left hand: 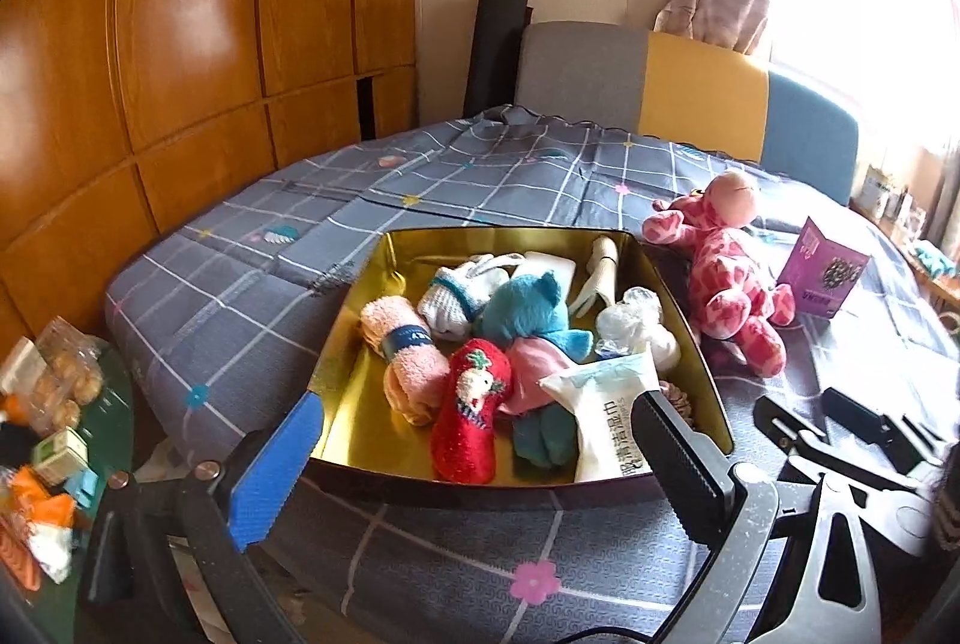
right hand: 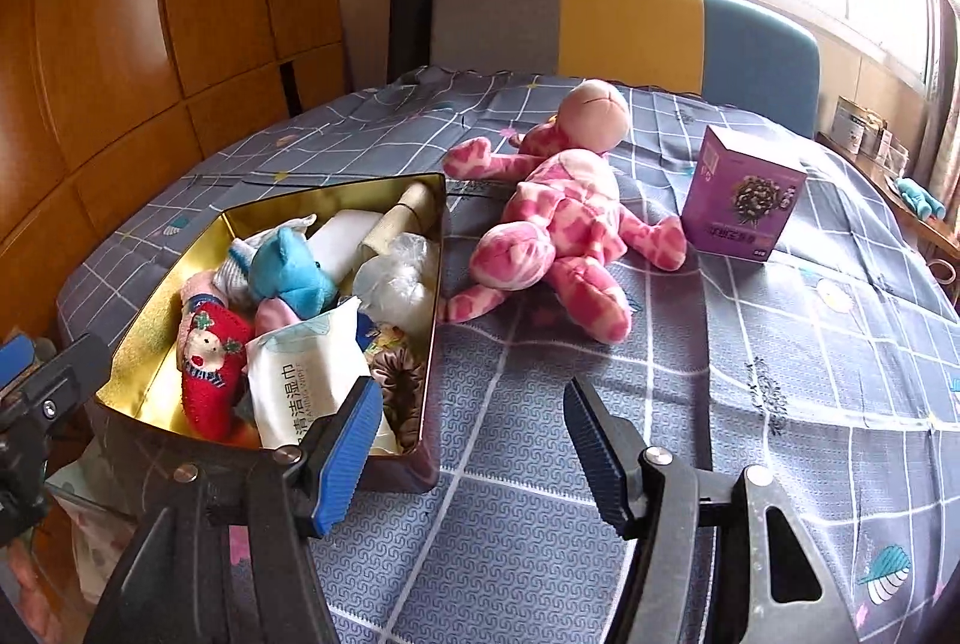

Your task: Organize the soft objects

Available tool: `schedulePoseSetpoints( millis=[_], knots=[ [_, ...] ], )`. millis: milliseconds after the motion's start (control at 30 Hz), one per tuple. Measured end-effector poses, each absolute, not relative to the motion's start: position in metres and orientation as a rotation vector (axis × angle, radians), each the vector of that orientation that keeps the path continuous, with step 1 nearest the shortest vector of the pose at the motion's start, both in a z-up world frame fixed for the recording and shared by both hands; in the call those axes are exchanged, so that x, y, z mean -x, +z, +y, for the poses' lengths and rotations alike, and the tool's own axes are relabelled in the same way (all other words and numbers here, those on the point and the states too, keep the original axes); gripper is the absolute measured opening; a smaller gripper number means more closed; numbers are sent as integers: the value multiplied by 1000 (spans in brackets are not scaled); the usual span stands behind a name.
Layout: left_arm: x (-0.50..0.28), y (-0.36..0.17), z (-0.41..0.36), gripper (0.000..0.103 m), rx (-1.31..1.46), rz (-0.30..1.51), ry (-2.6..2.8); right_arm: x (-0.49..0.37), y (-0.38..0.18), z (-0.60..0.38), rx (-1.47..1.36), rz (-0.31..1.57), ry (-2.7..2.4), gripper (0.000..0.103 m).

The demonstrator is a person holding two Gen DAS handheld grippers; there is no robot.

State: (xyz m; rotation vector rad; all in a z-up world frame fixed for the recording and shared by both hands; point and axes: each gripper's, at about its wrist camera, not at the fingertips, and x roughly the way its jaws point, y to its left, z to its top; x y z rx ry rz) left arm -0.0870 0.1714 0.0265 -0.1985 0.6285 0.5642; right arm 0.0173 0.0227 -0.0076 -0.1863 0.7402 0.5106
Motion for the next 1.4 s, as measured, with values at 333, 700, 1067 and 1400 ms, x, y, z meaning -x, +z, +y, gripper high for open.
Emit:
schedulePoseSetpoints(
  millis=[333,700,1067,1400],
  knots=[
    [89,28,173,103,218,625,575,-12,-6,21,191,735,519,64],
    [88,26,175,103,216,638,580,-10,-7,24,197,731,525,64],
    [87,24,175,103,216,646,582,-11,-8,24,195,736,527,64],
    [87,23,176,103,216,651,584,-11,-9,24,192,740,526,64]
  ],
)
